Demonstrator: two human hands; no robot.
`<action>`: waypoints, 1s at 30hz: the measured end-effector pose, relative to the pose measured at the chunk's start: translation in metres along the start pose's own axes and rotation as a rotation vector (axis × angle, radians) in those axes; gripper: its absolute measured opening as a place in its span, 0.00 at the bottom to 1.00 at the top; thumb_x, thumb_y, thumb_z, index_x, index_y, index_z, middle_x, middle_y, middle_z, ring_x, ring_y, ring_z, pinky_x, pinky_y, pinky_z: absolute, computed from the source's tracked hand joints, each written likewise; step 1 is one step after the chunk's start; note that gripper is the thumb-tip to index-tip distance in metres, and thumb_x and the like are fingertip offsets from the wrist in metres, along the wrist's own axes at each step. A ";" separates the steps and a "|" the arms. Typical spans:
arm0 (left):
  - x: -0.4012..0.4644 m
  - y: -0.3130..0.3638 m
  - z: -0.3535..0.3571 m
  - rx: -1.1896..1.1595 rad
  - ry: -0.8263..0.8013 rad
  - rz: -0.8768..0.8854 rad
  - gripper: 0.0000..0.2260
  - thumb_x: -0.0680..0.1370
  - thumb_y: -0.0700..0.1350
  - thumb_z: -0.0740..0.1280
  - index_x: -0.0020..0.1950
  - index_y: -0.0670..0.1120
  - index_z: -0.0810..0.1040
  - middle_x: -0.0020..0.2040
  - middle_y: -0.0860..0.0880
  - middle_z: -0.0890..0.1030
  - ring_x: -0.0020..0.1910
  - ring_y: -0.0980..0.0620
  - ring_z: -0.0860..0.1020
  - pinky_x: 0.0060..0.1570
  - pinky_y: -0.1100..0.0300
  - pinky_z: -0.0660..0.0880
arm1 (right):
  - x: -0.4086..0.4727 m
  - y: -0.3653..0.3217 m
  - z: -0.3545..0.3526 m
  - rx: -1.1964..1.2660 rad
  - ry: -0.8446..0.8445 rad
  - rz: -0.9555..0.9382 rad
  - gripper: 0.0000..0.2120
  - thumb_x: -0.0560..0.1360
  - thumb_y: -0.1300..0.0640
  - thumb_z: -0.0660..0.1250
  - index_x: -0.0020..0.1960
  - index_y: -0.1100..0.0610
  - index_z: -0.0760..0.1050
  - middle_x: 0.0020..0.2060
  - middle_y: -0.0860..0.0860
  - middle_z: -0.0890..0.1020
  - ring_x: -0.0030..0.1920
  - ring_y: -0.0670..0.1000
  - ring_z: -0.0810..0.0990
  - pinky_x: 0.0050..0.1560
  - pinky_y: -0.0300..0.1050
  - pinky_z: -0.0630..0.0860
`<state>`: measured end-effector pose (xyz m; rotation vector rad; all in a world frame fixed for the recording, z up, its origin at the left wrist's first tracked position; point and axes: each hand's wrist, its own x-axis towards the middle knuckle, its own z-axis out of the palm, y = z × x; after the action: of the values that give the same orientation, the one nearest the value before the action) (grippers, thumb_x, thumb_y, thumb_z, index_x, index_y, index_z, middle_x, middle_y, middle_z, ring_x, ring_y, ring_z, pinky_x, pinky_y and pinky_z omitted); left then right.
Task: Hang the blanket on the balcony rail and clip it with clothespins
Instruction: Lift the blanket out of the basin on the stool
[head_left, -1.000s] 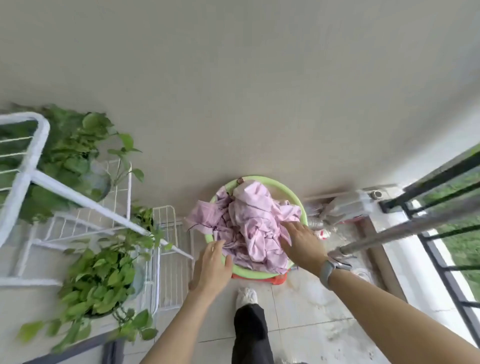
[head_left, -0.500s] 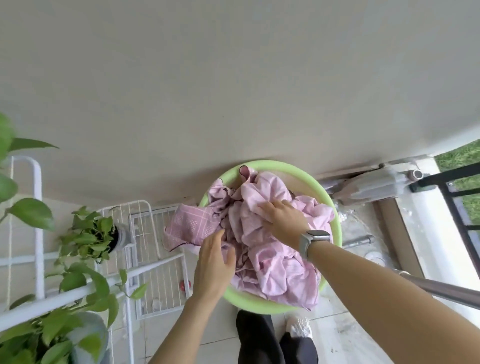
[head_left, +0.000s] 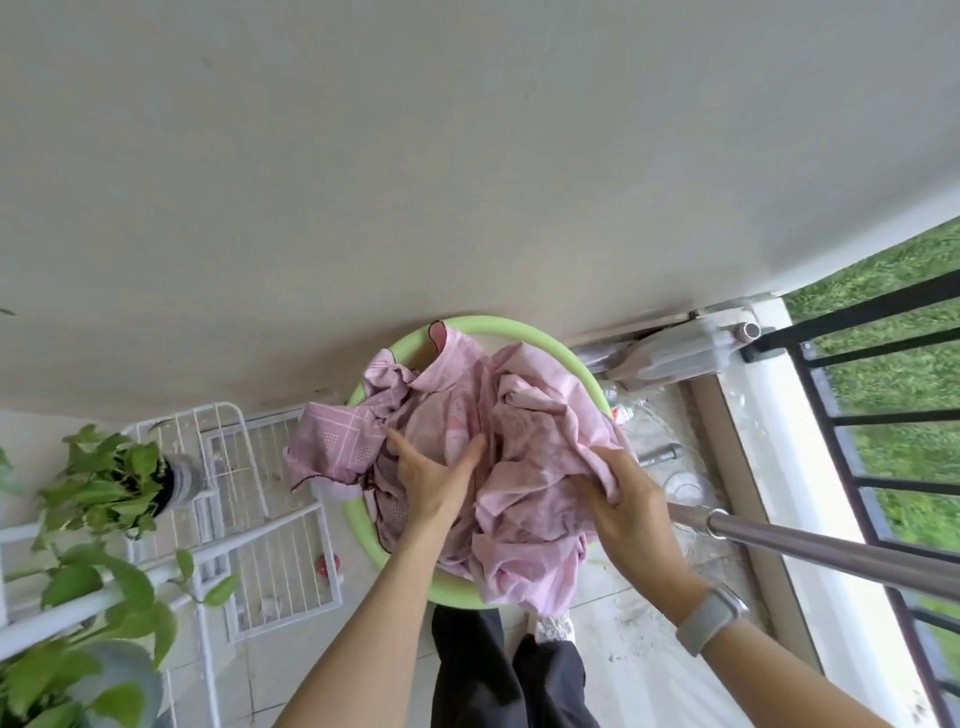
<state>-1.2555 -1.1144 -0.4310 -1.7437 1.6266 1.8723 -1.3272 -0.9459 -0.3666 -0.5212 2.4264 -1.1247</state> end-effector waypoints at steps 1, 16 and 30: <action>0.000 -0.003 -0.002 -0.011 0.051 -0.045 0.47 0.69 0.51 0.72 0.74 0.47 0.41 0.74 0.42 0.58 0.70 0.42 0.61 0.66 0.49 0.61 | -0.001 -0.001 0.002 -0.011 -0.003 0.007 0.12 0.71 0.64 0.68 0.53 0.54 0.75 0.42 0.45 0.78 0.44 0.47 0.77 0.44 0.27 0.70; -0.116 0.111 -0.046 0.124 -0.167 1.045 0.13 0.76 0.36 0.59 0.58 0.49 0.71 0.55 0.56 0.72 0.57 0.71 0.68 0.56 0.76 0.62 | 0.033 -0.114 -0.064 -0.108 -0.287 -0.273 0.48 0.72 0.63 0.67 0.65 0.26 0.36 0.52 0.53 0.79 0.41 0.53 0.76 0.45 0.44 0.72; -0.190 0.192 -0.058 0.543 -0.095 1.089 0.25 0.74 0.57 0.62 0.67 0.49 0.64 0.65 0.49 0.73 0.65 0.50 0.69 0.61 0.57 0.67 | 0.038 -0.201 -0.152 -0.165 -0.110 -0.370 0.19 0.71 0.67 0.66 0.60 0.57 0.70 0.53 0.55 0.79 0.51 0.54 0.76 0.48 0.40 0.70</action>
<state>-1.2856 -1.1327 -0.1575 -0.5210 2.9809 1.4187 -1.4053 -0.9911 -0.1282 -1.0910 2.3978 -1.0040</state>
